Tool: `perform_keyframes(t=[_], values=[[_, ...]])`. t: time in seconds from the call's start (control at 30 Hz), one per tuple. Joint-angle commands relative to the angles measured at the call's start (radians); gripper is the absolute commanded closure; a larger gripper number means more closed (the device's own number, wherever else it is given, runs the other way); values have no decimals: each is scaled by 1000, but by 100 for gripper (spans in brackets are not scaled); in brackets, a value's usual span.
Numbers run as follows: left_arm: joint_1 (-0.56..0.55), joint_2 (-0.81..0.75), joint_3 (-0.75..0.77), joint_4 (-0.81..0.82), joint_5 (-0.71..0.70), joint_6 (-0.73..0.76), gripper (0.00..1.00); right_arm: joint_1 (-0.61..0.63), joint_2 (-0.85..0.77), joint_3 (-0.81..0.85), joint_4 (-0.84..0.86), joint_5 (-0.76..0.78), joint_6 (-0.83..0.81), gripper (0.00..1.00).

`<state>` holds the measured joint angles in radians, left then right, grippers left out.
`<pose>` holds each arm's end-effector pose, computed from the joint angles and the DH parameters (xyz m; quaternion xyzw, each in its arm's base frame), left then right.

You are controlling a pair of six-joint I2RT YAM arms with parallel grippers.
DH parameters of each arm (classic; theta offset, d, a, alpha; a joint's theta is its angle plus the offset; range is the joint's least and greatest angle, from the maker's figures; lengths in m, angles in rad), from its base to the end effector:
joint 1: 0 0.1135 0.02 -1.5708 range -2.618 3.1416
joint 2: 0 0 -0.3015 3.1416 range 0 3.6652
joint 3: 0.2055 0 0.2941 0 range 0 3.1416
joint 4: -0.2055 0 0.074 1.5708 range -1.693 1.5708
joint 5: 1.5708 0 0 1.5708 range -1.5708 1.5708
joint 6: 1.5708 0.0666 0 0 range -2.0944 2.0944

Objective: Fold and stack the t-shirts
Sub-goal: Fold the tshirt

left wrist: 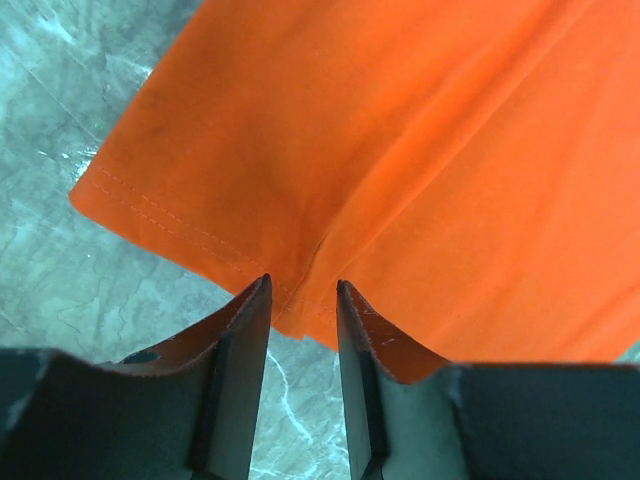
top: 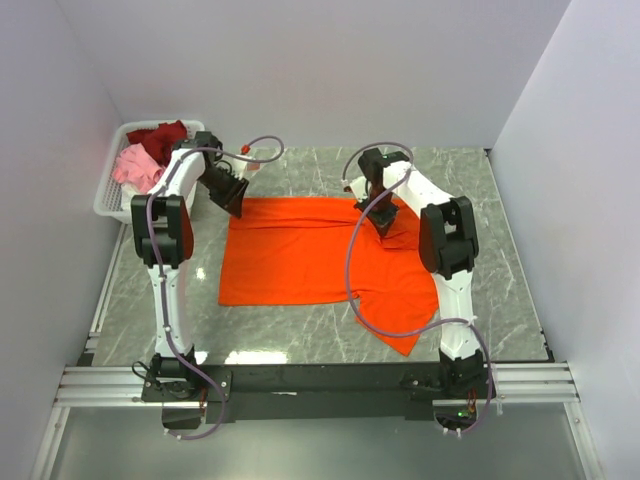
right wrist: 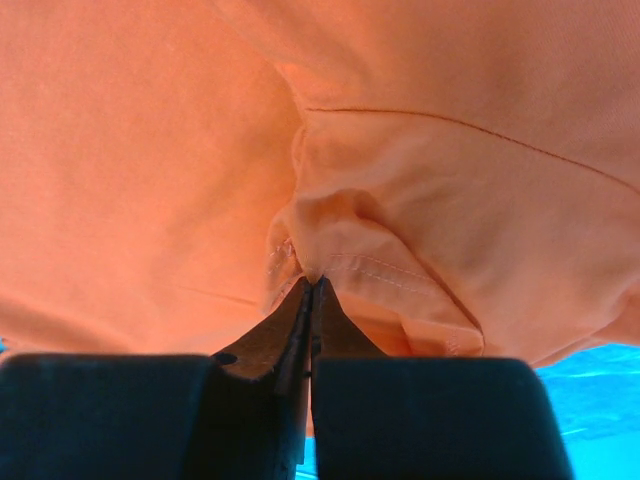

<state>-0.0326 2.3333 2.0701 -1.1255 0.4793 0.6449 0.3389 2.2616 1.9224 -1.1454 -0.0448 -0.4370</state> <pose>0.5447 -0.0485 0.1837 0.3418 0.9052 -0.1988 0.1555 0.4854 0.1742 0.1667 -0.3787 0.9242 0.0202 0.0441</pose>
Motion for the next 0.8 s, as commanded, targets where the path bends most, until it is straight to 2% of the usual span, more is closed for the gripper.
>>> perform_keyframes(t=[0.0,0.1,0.2,0.3,0.33,0.53,0.6,0.77], values=[[2,1,1,-23,-5,38,62,-15,-23,10,-4,6,-2,100],[2,-20,-34,15,-22,29,57,-26,-25,7,-8,5,-5,100],[-1,-23,-51,23,-27,35,59,-31,-31,1,-10,-1,-8,100],[-1,-14,-36,0,-28,53,65,-34,-43,-10,-5,-4,-9,100],[0,-14,-35,-5,-30,56,71,-32,-45,-11,-5,-4,-11,100],[-1,-57,-70,16,-8,70,95,-34,-63,-26,-7,-9,-12,100],[-1,-80,-93,23,-4,76,100,-37,-71,-40,-5,-9,-19,100],[-1,-146,-152,78,-19,75,100,-46,-91,-57,-10,-9,-25,100]])
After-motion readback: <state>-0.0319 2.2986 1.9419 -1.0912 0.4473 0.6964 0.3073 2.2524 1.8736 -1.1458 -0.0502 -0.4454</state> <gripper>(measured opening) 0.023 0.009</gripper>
